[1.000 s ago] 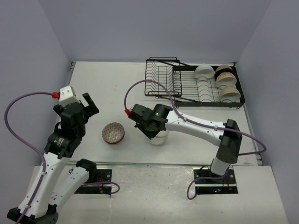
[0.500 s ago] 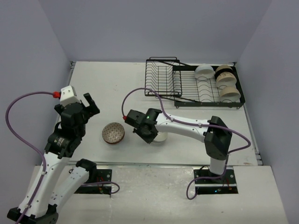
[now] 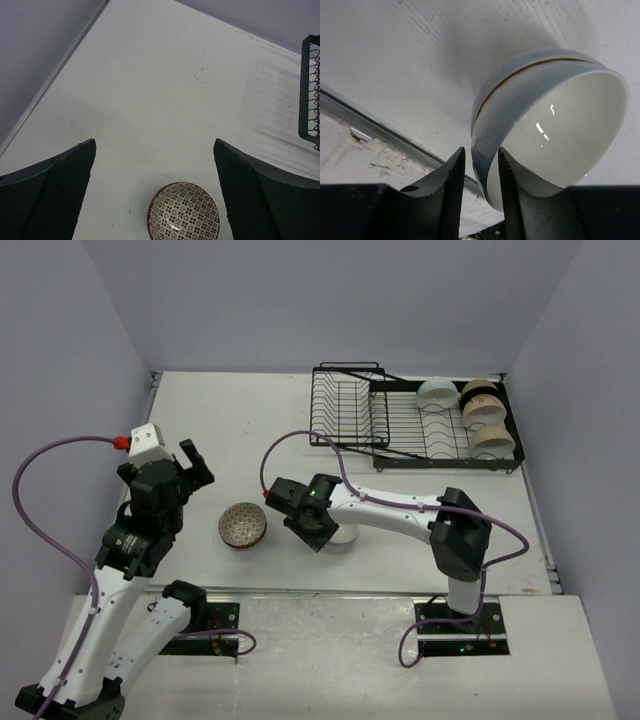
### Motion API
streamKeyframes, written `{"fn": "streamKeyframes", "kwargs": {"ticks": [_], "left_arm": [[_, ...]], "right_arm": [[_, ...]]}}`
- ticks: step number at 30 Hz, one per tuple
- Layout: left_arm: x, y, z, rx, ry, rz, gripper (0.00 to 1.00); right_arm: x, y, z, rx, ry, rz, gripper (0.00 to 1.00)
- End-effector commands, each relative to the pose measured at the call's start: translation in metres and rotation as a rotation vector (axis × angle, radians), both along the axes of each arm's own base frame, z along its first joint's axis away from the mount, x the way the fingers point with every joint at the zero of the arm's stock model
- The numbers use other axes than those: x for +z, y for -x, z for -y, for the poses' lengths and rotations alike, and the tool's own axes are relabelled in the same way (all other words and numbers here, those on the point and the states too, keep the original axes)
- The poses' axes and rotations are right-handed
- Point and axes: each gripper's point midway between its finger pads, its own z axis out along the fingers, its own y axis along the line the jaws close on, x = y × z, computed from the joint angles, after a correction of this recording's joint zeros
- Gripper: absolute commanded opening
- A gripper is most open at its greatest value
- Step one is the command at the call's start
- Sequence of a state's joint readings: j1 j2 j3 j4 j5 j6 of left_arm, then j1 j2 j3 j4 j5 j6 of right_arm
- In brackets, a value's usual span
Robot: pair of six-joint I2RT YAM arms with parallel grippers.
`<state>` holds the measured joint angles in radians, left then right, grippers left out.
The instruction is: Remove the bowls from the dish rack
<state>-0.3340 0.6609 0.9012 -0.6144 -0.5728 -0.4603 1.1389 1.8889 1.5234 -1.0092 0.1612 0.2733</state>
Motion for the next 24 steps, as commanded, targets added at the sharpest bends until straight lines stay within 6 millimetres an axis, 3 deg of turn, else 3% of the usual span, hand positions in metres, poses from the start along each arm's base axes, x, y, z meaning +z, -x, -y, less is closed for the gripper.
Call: {"fn": "streamKeyframes", "kwargs": {"ticks": [1, 8, 12, 17, 24], "left_arm": [[0.004, -0.005, 0.000, -0.005, 0.000, 0.028, 1.00], [0.003, -0.006, 0.004, -0.023, -0.001, 0.022, 1.00], [0.002, -0.006, 0.004, -0.027, -0.001, 0.021, 1.00], [0.002, -0.007, 0.005, -0.031, -0.001, 0.019, 1.00], [0.003, -0.007, 0.006, -0.036, -0.002, 0.021, 1.00]], "right_arm": [[0.041, 0.003, -0.005, -0.006, -0.097, 0.038, 0.32], [0.050, 0.015, -0.005, 0.007, -0.129, 0.013, 0.23], [0.040, 0.019, -0.006, 0.012, -0.140, -0.003, 0.00], [0.023, 0.021, -0.005, 0.007, -0.108, -0.032, 0.00], [0.019, 0.019, -0.004, 0.009, -0.102, -0.019, 0.00]]}}
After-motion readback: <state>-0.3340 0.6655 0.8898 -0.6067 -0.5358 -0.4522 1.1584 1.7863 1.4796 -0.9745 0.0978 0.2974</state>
